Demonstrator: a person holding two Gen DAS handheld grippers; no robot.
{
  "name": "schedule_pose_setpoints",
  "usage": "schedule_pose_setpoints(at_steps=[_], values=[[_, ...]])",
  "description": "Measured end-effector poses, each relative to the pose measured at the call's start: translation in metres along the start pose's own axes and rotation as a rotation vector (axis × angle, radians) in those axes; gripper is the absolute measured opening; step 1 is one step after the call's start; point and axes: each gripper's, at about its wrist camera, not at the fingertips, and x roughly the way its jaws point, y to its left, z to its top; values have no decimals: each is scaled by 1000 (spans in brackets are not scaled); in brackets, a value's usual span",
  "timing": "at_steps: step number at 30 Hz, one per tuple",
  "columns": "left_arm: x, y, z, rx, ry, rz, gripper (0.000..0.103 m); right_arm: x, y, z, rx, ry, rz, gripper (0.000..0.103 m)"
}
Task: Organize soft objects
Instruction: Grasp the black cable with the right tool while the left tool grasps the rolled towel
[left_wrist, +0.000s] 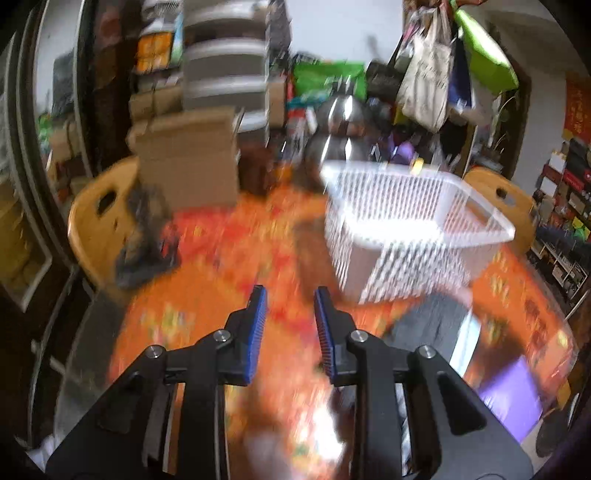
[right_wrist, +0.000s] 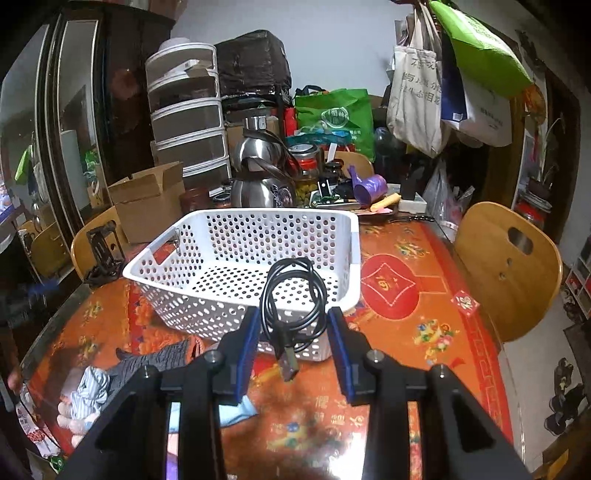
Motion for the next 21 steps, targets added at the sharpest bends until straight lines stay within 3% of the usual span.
schedule_pose_setpoints(at_steps=[2, 4, 8, 12, 13, 15, 21], values=[[3, 12, -35, -22, 44, 20, 43, -4, -2, -9, 12, 11, 17, 36], [5, 19, -64, -31, 83, 45, 52, -7, -2, -17, 18, 20, 33, 36], [8, 17, -108, -30, 129, 34, 52, -17, 4, -29, 12, 14, 39, 36], [14, 10, -131, -33, 145, 26, 51, -25, 6, -40, 17, 13, 46, 36], [15, 9, -138, -29, 147, 31, 45, -27, 6, -42, 17, 14, 44, 36], [15, 6, -143, -20, 134, 34, 34, -30, 4, -47, 24, 17, 46, 36], [10, 3, -139, 3, 114, 40, 32, -33, -5, -57, 40, 23, 43, 36]])
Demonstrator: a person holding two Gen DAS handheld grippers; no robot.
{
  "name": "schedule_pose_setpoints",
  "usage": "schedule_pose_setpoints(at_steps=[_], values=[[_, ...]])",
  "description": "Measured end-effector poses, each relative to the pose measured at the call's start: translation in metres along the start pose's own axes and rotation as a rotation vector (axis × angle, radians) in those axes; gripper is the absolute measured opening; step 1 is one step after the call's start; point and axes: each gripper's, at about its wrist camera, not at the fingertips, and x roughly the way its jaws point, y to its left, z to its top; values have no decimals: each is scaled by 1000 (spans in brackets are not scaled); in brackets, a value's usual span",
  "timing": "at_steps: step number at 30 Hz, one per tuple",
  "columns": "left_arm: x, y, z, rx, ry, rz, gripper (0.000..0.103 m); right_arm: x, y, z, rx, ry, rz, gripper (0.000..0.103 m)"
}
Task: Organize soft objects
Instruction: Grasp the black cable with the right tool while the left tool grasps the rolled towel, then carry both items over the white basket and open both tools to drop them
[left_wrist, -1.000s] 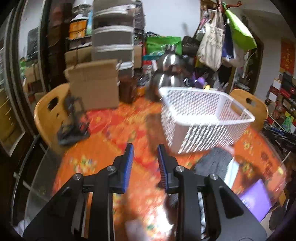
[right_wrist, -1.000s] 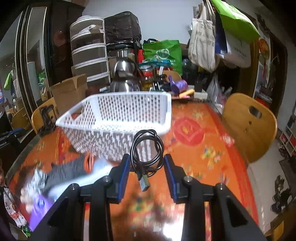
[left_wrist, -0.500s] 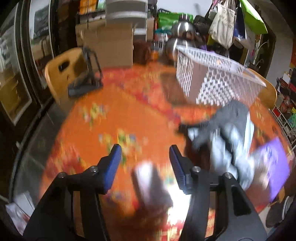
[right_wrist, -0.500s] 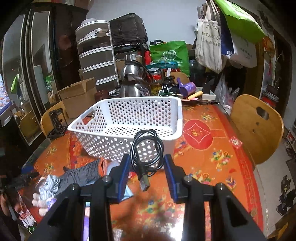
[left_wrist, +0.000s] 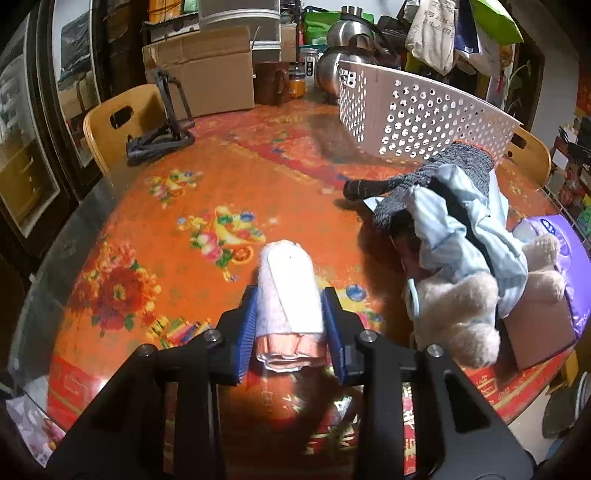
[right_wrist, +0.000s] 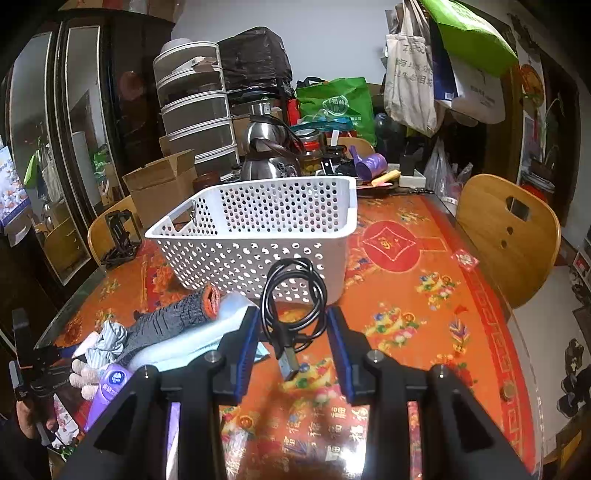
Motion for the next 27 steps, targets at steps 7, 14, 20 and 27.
schedule_pose_setpoints(at_steps=[7, 14, 20, 27], values=[[-22, -1, 39, -12, -68, -27, 32, 4, -4, 4, 14, -3, 9, 36], [-43, -32, 144, 45, -167, -88, 32, 23, 9, 53, -70, -31, -52, 36], [-13, -63, 232, 57, -134, -115, 32, 66, 11, 96, -93, 3, -78, 36], [56, -101, 294, 68, 2, -154, 32, 129, 7, 121, -109, 103, -97, 36]])
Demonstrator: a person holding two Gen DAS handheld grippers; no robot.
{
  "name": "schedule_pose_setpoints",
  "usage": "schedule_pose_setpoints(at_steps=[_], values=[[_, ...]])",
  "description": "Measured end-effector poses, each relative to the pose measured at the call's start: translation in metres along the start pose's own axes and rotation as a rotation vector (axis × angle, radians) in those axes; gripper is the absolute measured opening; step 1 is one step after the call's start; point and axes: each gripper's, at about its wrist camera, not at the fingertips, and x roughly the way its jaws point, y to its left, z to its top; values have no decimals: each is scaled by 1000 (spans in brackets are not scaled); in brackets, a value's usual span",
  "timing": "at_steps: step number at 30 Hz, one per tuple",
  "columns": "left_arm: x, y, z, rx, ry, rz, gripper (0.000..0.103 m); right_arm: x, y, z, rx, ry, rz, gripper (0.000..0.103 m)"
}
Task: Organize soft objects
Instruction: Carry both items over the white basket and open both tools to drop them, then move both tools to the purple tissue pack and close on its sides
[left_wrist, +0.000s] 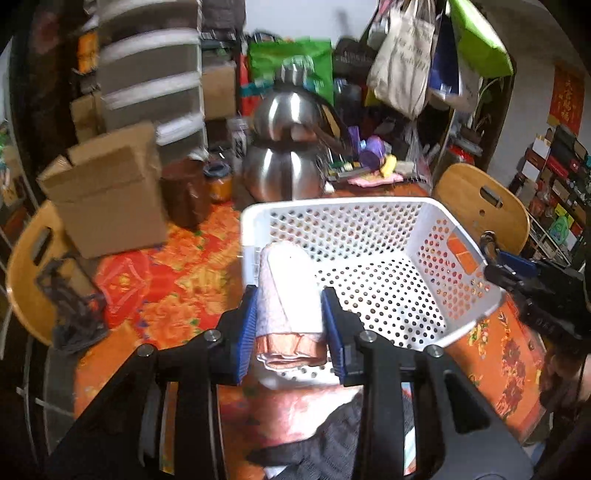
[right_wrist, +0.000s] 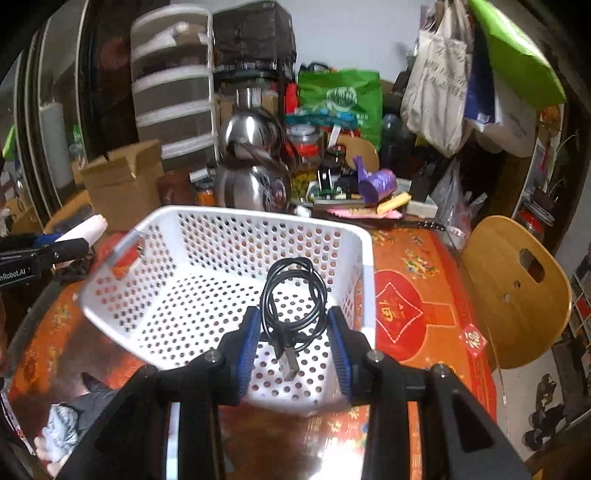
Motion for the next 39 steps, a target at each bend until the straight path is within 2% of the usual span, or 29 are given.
schedule_pose_setpoints(at_steps=[5, 13, 14, 15, 16, 17, 18, 19, 28, 36, 39], values=[[46, -10, 7, -14, 60, 9, 32, 25, -6, 2, 32, 42, 35, 36], [69, -10, 7, -24, 62, 18, 35, 37, -13, 0, 45, 47, 59, 36], [70, -9, 7, -26, 60, 23, 45, 35, -14, 1, 53, 31, 61, 38], [70, -8, 7, -27, 58, 25, 53, 34, -14, 1, 59, 20, 66, 51], [68, -7, 6, -27, 53, 26, 72, 31, -13, 1, 60, 10, 67, 61], [64, -7, 6, -24, 38, 27, 85, 28, -12, 2, 50, -8, 60, 78], [60, -8, 5, -21, 20, 29, 89, 25, -9, 2, 32, -28, 46, 83], [56, -8, 5, -17, 2, 32, 93, 23, -7, 2, 21, -39, 33, 83], [32, -7, -6, 5, -22, 58, 94, 15, 0, -4, 25, -33, 48, 83], [-34, 9, -55, 7, -67, 54, 94, -31, -7, -43, 93, -53, 64, 83], [-56, 18, -78, -11, -81, 64, 94, -54, -8, -64, 125, -89, 72, 83]])
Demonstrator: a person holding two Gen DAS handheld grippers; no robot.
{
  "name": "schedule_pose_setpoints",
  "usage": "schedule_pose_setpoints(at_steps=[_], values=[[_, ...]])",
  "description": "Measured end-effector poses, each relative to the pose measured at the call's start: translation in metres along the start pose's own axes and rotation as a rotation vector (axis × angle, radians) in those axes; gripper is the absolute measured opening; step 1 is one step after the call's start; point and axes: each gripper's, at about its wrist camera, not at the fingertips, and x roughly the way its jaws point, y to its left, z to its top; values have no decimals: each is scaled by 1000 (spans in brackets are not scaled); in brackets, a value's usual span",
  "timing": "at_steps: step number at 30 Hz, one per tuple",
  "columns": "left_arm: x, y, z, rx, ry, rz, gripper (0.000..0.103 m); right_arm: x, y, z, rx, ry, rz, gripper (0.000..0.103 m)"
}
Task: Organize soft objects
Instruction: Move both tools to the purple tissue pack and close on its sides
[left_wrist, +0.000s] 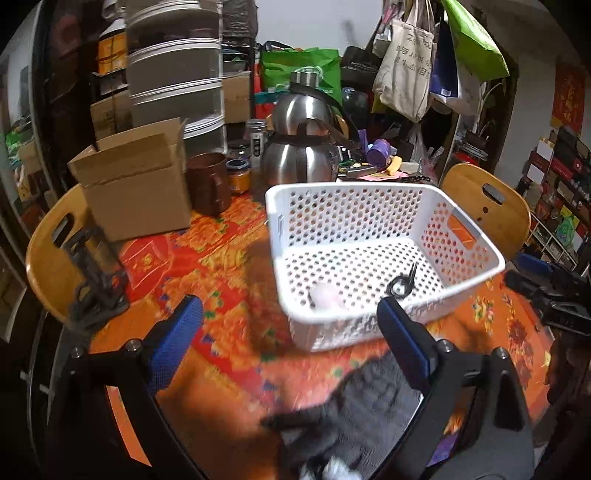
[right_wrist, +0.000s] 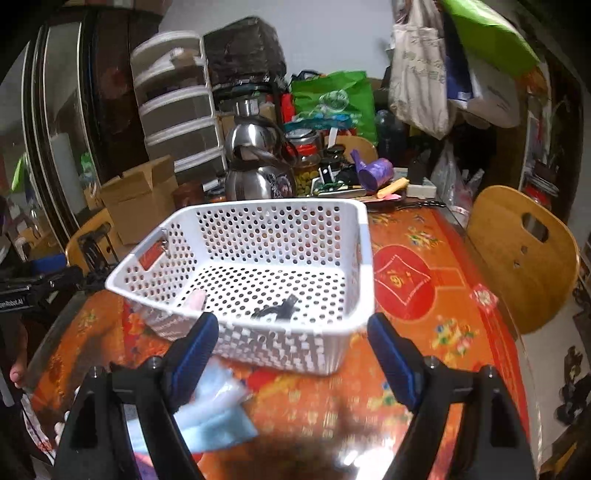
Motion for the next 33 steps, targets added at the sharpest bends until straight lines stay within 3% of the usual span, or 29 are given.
schedule_pose_setpoints(at_steps=[3, 8, 14, 18, 25, 30, 31, 33], values=[[-35, 6, -27, -11, -61, 8, 94, -32, 4, -23, 10, -51, 14, 83], [-98, -2, -105, -13, -155, 8, 94, -82, 21, -82, -9, -101, 31, 83], [-136, -30, -200, -7, -175, -29, 94, -112, 47, -154, -33, -111, 100, 83], [-146, -44, -242, 5, -164, -49, 94, -127, 60, -193, -22, -114, 126, 83], [-143, -64, -268, 14, -133, -94, 90, -129, 67, -211, -44, -101, 147, 82], [-143, -82, -270, 56, -138, -110, 89, -122, 71, -213, -69, -85, 171, 72], [-141, -85, -269, 61, -131, -118, 87, -119, 71, -213, -70, -78, 178, 70], [-134, -90, -271, 70, -116, -122, 72, -113, 72, -213, -71, -60, 209, 59]])
